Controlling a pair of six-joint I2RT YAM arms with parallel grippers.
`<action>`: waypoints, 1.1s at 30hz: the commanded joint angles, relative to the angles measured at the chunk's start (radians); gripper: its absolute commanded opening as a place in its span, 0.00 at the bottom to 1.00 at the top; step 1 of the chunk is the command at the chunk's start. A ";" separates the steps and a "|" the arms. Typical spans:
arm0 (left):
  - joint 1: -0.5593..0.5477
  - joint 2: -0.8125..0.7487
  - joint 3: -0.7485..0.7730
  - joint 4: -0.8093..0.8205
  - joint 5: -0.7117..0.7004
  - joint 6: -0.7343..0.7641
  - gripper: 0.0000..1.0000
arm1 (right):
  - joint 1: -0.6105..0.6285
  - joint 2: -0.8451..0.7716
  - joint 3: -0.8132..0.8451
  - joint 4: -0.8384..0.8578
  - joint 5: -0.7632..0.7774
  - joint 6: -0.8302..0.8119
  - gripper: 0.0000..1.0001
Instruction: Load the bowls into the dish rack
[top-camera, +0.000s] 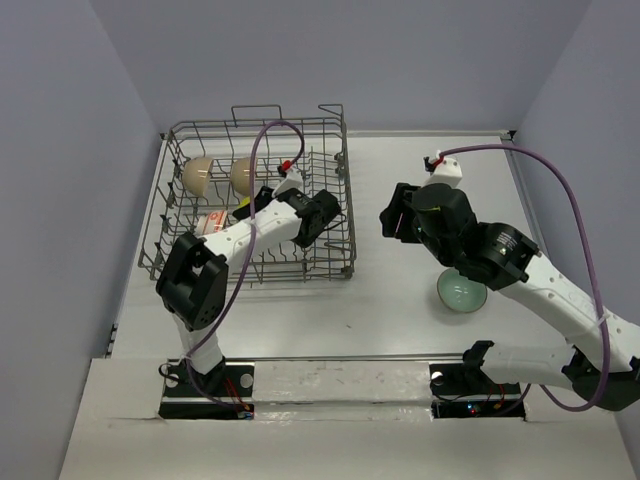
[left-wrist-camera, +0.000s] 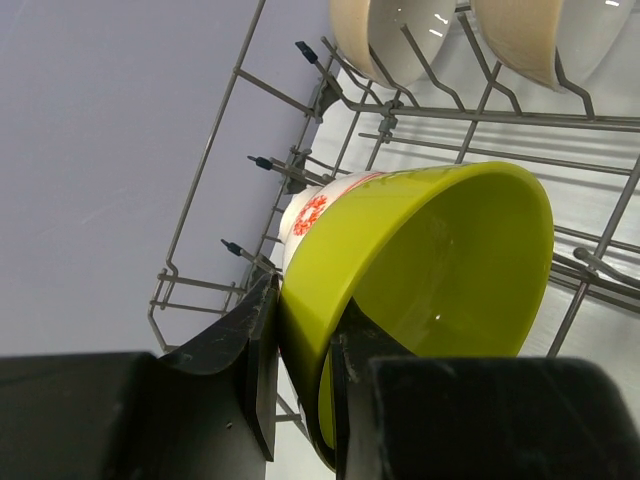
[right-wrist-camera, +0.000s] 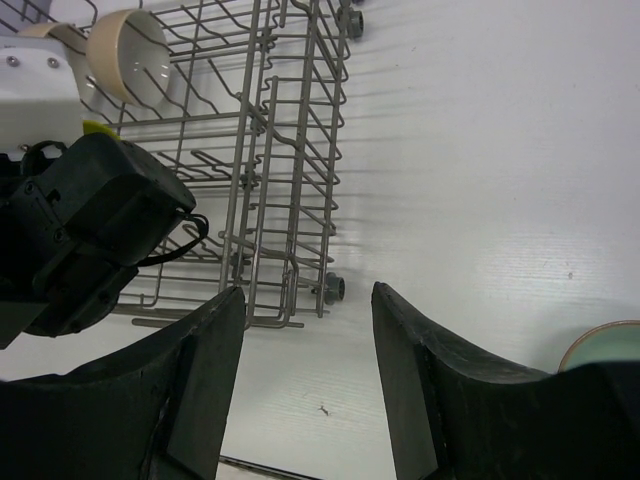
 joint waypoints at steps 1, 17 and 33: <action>-0.023 0.029 0.039 -0.035 -0.030 -0.035 0.00 | 0.002 -0.028 -0.001 0.015 0.039 0.008 0.59; -0.049 0.053 0.018 0.115 0.077 0.090 0.29 | 0.002 -0.056 -0.014 -0.003 0.059 0.000 0.61; -0.070 -0.026 -0.033 0.190 0.155 0.155 0.61 | 0.002 -0.035 -0.003 -0.003 0.051 -0.004 0.61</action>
